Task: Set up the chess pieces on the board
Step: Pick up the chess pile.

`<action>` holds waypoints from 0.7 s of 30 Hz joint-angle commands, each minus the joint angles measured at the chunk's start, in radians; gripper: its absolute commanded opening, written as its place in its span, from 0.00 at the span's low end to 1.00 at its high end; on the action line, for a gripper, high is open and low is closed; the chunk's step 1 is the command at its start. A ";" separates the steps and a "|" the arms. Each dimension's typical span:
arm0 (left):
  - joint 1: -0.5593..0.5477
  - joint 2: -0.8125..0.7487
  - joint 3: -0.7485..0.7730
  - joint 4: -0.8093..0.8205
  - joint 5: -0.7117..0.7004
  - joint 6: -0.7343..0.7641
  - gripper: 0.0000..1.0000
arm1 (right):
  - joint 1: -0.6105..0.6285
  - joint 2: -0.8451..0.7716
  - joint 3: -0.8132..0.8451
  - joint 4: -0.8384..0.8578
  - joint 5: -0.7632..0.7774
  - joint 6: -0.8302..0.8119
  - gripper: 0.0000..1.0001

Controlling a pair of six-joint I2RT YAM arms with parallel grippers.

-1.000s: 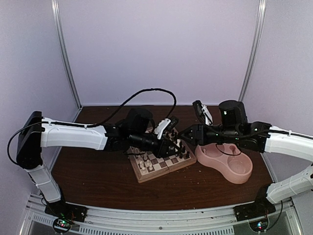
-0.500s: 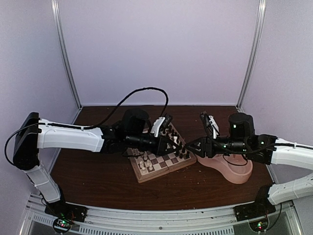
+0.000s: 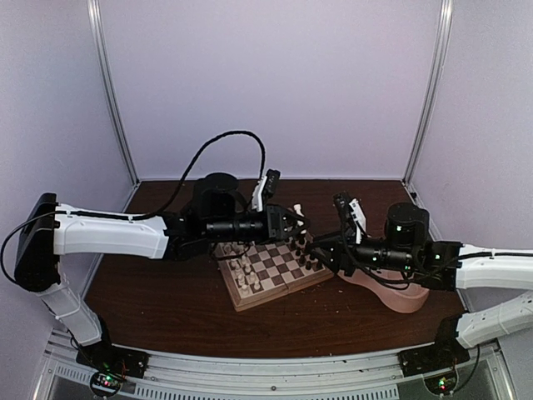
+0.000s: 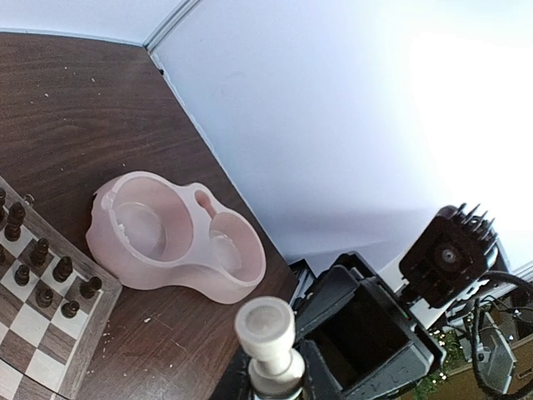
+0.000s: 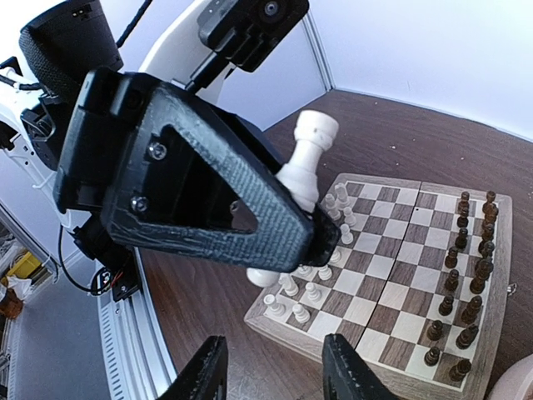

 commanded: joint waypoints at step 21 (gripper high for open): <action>-0.005 0.014 -0.036 0.132 0.007 -0.078 0.18 | 0.017 0.094 0.088 0.076 0.124 -0.032 0.31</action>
